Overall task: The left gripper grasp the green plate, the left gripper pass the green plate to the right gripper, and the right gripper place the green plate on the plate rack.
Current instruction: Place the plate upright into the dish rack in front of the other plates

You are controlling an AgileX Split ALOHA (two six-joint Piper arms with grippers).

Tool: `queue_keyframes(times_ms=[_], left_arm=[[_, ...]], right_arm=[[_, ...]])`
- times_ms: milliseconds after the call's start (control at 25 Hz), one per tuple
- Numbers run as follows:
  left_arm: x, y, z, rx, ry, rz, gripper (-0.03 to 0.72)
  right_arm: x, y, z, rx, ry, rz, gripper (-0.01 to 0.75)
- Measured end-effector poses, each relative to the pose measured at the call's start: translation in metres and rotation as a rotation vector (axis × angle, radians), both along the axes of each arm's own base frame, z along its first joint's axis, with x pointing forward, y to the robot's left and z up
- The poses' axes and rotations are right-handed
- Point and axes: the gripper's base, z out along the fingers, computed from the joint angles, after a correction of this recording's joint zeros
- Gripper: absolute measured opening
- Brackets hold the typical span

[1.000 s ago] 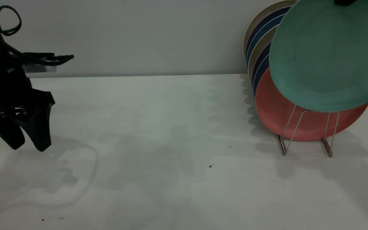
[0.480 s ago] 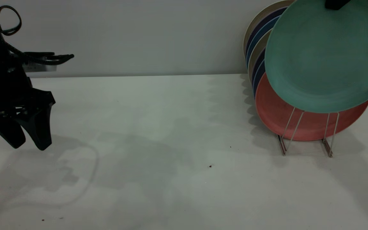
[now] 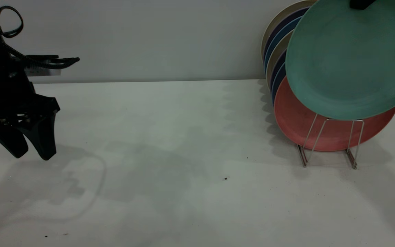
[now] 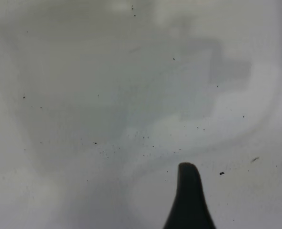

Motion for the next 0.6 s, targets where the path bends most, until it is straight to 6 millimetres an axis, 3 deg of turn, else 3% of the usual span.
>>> queue_keyframes(times_ms=[600], left_arm=[[0.0013,0.0001,-0.0001,0.001,-0.014,0.0,0.582]], right_arm=[[0.0022,-0.001,-0.0026,-0.018,-0.006,0.0,0.061]])
